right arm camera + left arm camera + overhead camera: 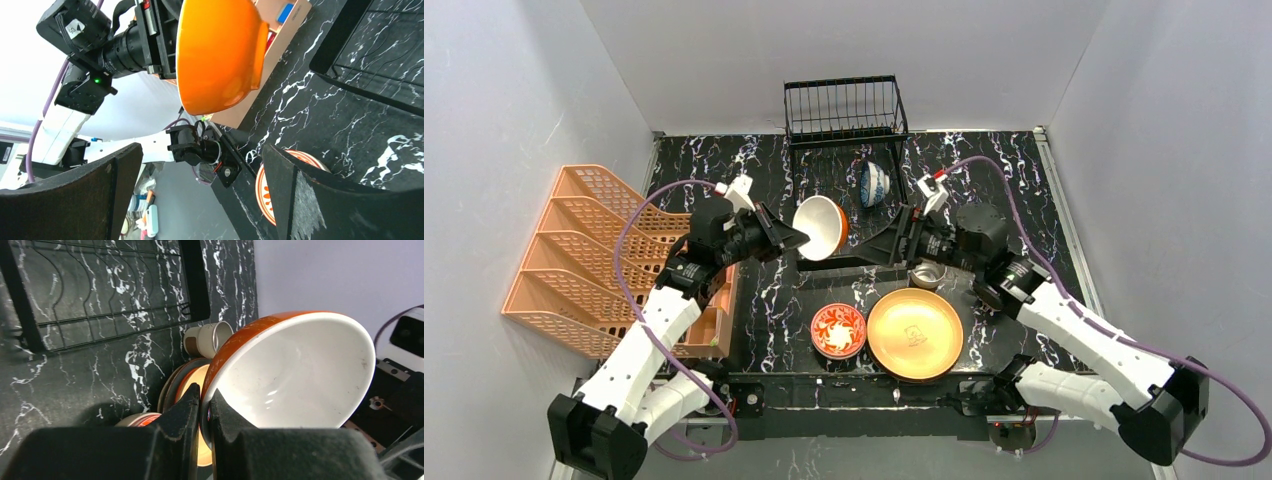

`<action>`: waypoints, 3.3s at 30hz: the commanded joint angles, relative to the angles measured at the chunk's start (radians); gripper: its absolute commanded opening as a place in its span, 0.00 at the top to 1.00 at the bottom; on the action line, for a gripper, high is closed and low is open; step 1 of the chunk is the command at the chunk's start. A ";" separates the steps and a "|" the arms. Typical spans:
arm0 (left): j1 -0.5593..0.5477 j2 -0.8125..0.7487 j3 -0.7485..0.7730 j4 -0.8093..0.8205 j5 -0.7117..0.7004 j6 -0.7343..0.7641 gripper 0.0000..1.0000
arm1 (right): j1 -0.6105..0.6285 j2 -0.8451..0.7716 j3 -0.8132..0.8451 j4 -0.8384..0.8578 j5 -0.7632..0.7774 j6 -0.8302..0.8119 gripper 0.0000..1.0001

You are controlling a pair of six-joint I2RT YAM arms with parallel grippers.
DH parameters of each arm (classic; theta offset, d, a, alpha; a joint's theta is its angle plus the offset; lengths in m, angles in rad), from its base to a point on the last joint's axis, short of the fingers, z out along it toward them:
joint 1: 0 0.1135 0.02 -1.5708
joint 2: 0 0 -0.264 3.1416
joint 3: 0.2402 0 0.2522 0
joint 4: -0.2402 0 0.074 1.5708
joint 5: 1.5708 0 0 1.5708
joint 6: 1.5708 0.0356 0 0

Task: Load the mixed dishes into the dish rack
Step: Pick up the bowl from the center of the board.

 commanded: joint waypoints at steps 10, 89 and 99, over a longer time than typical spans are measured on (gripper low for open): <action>0.027 -0.018 -0.042 0.160 0.214 -0.095 1.00 | 0.164 0.135 0.152 0.093 0.232 -0.024 0.01; 0.029 -0.030 0.207 -0.301 -0.075 0.215 0.09 | 0.222 0.139 0.221 0.020 0.536 -0.140 0.99; 0.028 -0.087 0.220 -0.429 -0.322 0.321 0.02 | 0.223 0.329 0.346 -0.122 0.697 -0.334 0.99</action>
